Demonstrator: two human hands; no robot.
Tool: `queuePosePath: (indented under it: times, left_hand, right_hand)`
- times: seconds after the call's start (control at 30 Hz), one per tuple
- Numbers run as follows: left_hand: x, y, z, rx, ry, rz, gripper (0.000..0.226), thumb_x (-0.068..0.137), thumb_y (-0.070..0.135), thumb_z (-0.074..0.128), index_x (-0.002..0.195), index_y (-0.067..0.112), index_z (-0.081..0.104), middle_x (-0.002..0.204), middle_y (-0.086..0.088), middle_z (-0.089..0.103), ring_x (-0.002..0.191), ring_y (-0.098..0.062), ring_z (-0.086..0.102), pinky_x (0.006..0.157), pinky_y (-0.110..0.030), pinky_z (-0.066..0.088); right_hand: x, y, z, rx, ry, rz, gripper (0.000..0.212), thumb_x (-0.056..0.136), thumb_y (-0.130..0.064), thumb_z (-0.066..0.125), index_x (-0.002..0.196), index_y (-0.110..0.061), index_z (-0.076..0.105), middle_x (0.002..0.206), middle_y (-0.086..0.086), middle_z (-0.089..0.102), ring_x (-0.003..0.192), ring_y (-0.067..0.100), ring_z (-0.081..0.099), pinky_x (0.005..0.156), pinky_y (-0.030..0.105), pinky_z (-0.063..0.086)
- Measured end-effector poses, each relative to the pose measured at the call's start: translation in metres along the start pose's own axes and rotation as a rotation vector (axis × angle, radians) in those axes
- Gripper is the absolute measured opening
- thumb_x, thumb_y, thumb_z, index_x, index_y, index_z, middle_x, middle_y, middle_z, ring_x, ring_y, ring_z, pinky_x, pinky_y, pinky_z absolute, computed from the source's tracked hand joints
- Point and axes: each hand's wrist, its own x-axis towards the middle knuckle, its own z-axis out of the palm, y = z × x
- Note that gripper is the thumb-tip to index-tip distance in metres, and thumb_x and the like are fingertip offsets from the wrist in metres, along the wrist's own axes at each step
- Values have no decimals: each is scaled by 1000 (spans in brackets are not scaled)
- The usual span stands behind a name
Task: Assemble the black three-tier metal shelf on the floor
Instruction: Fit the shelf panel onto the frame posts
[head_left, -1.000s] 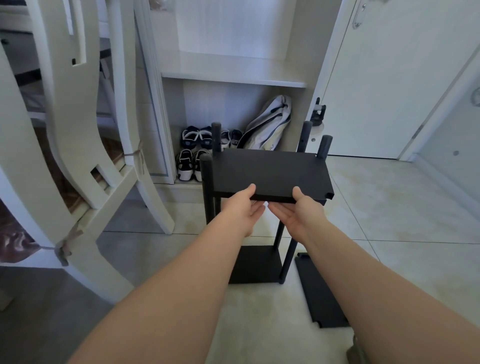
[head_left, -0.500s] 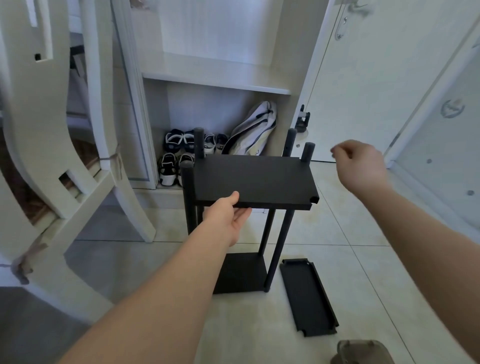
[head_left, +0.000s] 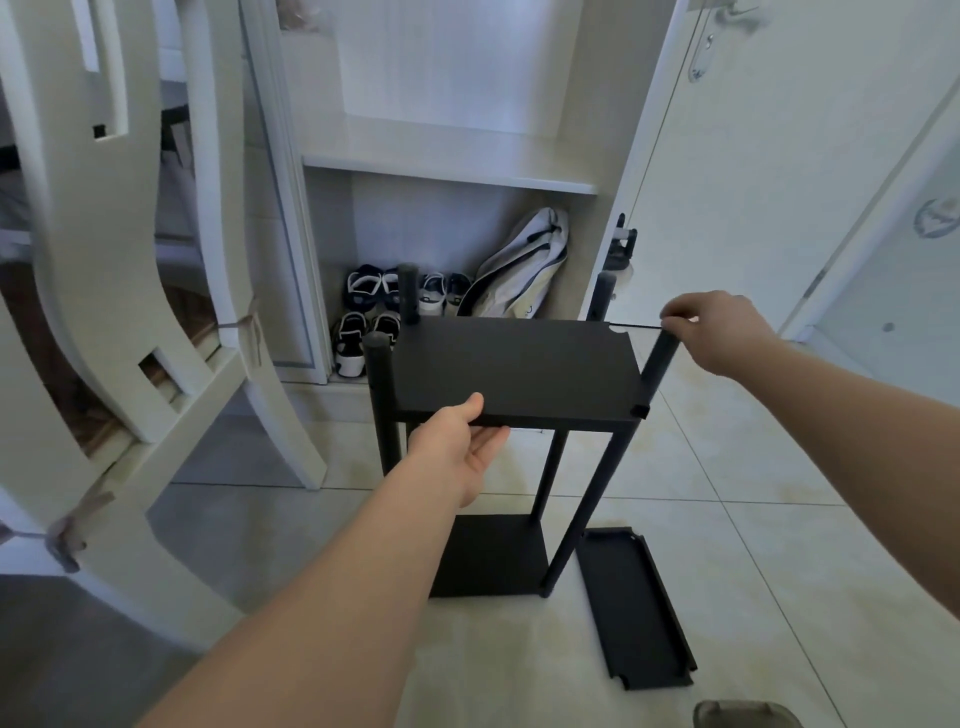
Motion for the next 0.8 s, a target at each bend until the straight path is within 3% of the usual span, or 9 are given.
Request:
queuePosePath:
  times: [0.1,0.23,0.37,0.53,0.63,0.8]
  left_hand:
    - [0,-1,1,6,2,-1,25,93,8,69,116,0,62,90,-19,76,77,-27,77,66,-35,64]
    - [5,-5,4,-8,41,23,51,93,8,70,139,5,49,105,-20,73,89,-28,74,74,-37,64]
    - [6,-10,10,-20,59,9,39,94,11,69,129,3,55,105,-18,71,87,-27,72,71,-36,63]
    - [7,-13,14,-32,87,11,35,93,11,70,124,2,56,105,-18,70,87,-27,71,75,-37,63]
    - [7,-12,13,-30,111,25,40,92,11,72,127,3,55,107,-18,69,88,-27,72,73,-36,63]
    - [11,-10,14,-34,135,25,39,91,12,73,125,3,55,107,-18,70,88,-27,72,78,-37,63]
  right_hand:
    - [-24,9,-6,124,27,70,16,101,-22,60,109,-20,74,111,5,71,92,28,64,84,37,51]
    - [-56,13,-8,279,67,123,14,98,-25,64,109,-23,73,112,0,71,98,26,69,91,39,53]
    - [-82,13,-3,426,131,197,17,96,-25,68,111,-22,73,110,-1,72,101,25,69,97,43,53]
    - [-100,-2,21,617,265,276,11,92,-30,72,98,-22,69,92,-10,70,87,19,69,82,37,55]
    - [-101,-16,34,743,345,326,16,93,-30,71,104,-18,71,88,-13,67,77,8,64,71,27,49]
    - [-104,-22,49,815,420,330,10,94,-31,67,102,-26,67,91,-17,65,81,-1,61,67,19,45]
